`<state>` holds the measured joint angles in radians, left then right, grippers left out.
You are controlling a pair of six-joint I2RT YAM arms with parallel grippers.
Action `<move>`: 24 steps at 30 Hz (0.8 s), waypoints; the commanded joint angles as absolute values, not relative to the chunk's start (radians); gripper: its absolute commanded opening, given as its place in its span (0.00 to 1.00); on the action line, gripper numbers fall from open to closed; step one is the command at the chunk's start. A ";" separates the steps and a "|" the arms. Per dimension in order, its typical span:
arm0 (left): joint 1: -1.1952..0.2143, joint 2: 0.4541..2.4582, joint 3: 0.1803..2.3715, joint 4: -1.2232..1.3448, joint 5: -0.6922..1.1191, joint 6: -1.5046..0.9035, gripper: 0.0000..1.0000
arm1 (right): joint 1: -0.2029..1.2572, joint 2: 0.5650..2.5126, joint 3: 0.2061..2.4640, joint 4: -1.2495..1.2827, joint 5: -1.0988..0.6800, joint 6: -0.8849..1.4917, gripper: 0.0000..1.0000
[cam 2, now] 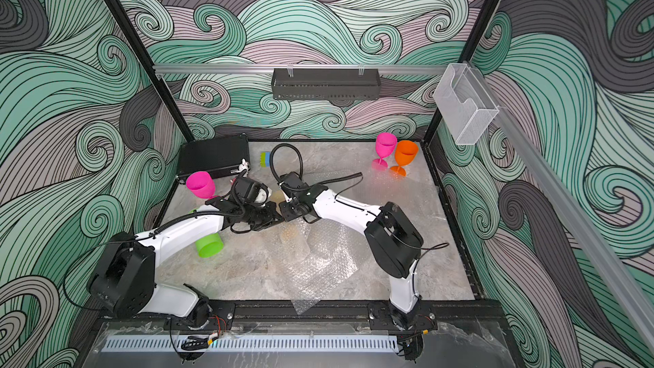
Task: Unpack wine glasses from bubble wrap
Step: Unwrap the bubble wrap.
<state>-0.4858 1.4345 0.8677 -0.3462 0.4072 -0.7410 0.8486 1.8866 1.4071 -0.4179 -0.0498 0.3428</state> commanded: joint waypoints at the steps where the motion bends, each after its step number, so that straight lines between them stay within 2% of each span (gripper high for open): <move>1: -0.492 1.433 0.845 -0.390 0.393 -0.726 0.00 | 0.805 1.868 1.386 -0.365 -0.078 0.392 0.08; 11: -0.494 1.446 0.818 -0.385 0.376 -0.727 0.00 | 0.736 1.848 1.317 -0.220 -0.262 0.518 0.05; 24: -0.496 1.480 0.809 -0.403 0.333 -0.709 0.00 | 0.699 1.824 1.259 -0.092 -0.371 0.639 0.03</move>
